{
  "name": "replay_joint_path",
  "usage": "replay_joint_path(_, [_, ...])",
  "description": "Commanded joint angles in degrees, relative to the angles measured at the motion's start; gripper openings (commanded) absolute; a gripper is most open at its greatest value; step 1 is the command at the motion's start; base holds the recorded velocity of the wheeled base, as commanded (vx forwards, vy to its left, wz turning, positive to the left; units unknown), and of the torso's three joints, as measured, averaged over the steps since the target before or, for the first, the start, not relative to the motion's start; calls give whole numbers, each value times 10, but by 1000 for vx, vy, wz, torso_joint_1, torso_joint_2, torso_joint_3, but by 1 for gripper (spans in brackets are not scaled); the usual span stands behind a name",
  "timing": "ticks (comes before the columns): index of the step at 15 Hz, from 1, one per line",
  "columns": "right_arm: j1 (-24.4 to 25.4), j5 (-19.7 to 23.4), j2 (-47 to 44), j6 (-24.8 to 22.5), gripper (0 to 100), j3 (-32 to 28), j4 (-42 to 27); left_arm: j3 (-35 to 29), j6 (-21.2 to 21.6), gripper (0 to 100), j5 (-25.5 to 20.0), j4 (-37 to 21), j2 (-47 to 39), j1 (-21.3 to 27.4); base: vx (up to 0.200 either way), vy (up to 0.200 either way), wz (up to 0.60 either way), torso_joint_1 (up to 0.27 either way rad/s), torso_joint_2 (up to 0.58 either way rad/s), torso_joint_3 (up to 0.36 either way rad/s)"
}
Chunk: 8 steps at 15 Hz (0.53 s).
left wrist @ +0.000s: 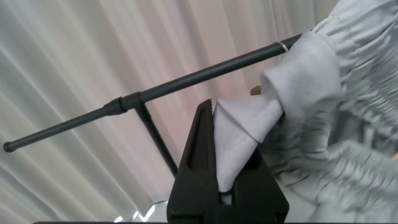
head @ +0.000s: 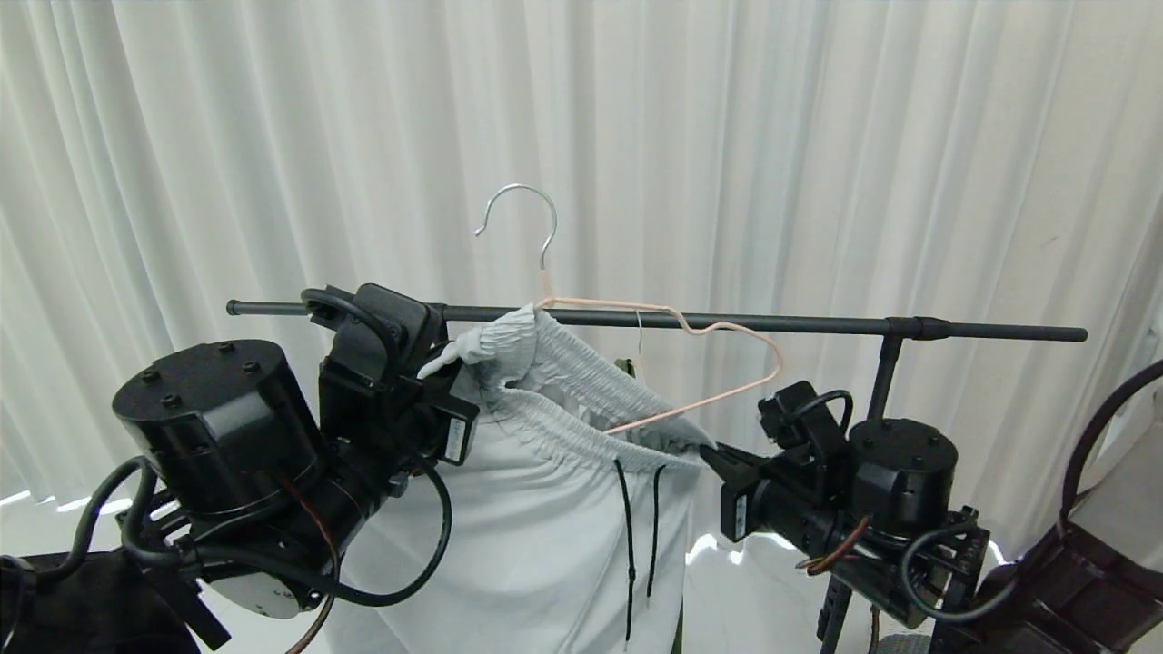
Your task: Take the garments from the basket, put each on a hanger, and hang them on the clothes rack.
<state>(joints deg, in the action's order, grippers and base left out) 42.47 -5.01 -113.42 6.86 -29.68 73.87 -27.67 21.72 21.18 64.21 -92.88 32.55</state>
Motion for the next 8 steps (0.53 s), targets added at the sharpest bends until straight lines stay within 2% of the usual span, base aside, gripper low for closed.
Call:
replay_joint_path(1, [-31,0,24,-1,0,3,0,10,2,0,1,0,0,-2,0,0,0,0,0,0])
replay_joint_path(4, [-52,-2,29,-1,0,9,0,21,5,0,1,0,-2,-3,0,0,0,0,0,0])
replay_joint_path(8, [-82,1,46,-3,0,12,0,42,31,0,1,0,-2,-14,0,0,0,0,0,0])
